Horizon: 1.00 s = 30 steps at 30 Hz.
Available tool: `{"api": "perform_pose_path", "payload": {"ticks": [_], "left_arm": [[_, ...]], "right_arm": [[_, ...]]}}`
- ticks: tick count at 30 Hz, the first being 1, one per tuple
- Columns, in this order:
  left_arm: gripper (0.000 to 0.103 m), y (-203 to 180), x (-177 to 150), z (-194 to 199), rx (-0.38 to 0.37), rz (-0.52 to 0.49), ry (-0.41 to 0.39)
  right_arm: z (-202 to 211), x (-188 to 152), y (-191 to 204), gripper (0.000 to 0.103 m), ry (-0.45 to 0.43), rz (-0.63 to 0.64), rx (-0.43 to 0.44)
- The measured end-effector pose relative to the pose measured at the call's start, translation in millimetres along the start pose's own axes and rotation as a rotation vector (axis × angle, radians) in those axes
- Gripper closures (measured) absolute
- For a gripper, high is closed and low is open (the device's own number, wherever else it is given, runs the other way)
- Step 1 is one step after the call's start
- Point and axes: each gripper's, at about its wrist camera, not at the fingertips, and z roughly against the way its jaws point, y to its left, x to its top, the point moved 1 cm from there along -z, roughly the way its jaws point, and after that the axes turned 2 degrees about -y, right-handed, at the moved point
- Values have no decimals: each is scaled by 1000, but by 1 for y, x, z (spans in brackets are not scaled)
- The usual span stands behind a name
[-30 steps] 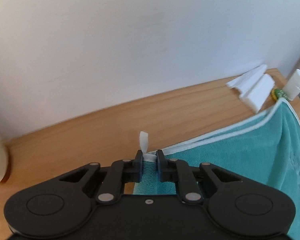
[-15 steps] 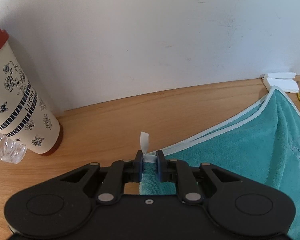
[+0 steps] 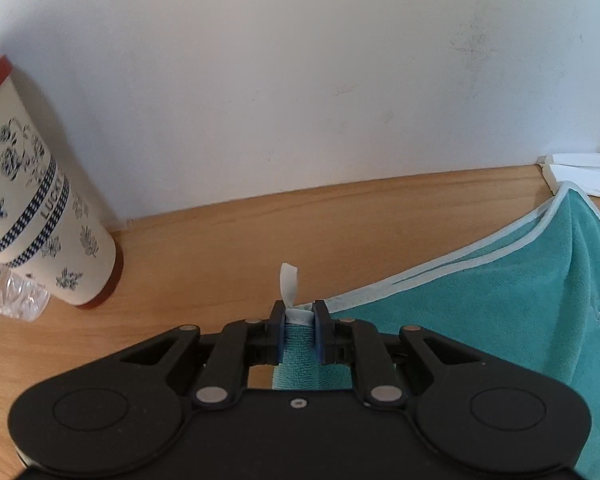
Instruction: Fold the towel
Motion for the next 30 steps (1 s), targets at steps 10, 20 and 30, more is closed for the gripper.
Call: {"api": "perform_pose_path", "payload": {"ticks": [10,20,30], "left_arm": [[78,-18,10,11,31,-26,-22],[59,-41,-64,106,-33,-216,-52],[53,-143,-160,157,-326,-450,39]], "right_arm": [[-3,4,0,101,13,16,-6],[19,10,7,101,-30,-20,123],[37,36,-7,101,-54,-60,196]]}}
